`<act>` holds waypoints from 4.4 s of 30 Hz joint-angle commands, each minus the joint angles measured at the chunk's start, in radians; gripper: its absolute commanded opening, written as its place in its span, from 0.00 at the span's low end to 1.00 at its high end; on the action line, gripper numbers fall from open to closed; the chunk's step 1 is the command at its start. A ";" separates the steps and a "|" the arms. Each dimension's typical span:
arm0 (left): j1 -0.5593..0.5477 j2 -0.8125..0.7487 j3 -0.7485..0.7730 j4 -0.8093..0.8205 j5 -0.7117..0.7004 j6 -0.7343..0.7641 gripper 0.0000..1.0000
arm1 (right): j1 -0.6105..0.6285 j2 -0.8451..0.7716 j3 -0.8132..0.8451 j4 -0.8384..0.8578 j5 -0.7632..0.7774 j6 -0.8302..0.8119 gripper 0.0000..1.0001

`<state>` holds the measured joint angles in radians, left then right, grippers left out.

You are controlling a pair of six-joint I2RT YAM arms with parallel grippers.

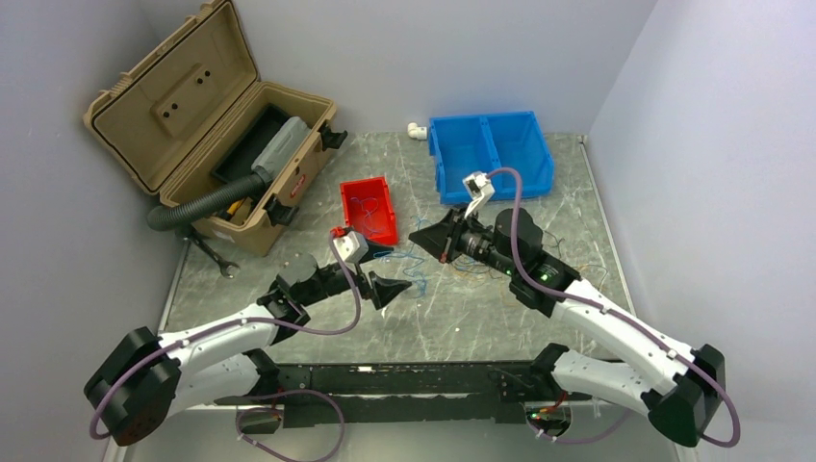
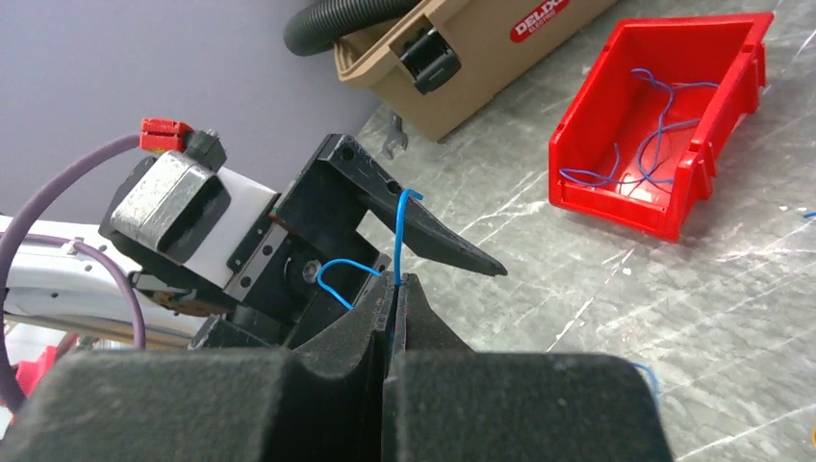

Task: Untangle the cables
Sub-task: Pick up the cable at the center of the board, then place the cable in the bin.

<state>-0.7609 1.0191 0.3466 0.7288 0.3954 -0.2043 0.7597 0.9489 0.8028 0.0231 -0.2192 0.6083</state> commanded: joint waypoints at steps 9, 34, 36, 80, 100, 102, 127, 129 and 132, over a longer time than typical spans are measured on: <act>-0.003 0.120 0.026 0.100 -0.001 -0.011 0.86 | 0.055 0.094 0.041 0.230 -0.030 0.080 0.00; 0.000 -0.008 0.100 -0.249 -0.232 0.033 0.00 | 0.055 -0.031 -0.182 -0.020 0.492 0.030 0.60; 0.006 -0.009 0.142 -0.323 -0.280 0.020 0.00 | 0.056 -0.053 -0.186 -0.060 0.517 0.014 0.60; 0.216 0.664 1.018 -0.988 -0.437 -0.067 0.00 | 0.054 -0.464 -0.258 -0.334 0.645 -0.049 0.60; 0.268 0.797 1.077 -1.205 -0.312 -0.172 0.00 | 0.053 -0.444 -0.281 -0.305 0.643 -0.046 0.59; 0.276 0.834 1.103 -1.225 -0.292 -0.170 0.00 | 0.054 -0.446 -0.285 -0.305 0.649 -0.045 0.59; 0.328 0.584 1.155 -1.428 -0.350 -0.072 0.79 | 0.054 -0.345 -0.299 -0.254 0.669 -0.053 0.59; 0.330 0.578 1.141 -1.419 -0.358 -0.073 0.79 | 0.053 -0.320 -0.289 -0.262 0.671 -0.052 0.59; 0.331 0.526 1.058 -1.357 -0.380 -0.081 0.80 | 0.053 -0.288 -0.281 -0.269 0.679 -0.051 0.59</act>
<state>-0.4328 1.5955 1.4715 -0.6800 0.0357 -0.2924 0.8124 0.6308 0.4911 -0.2775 0.4446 0.5678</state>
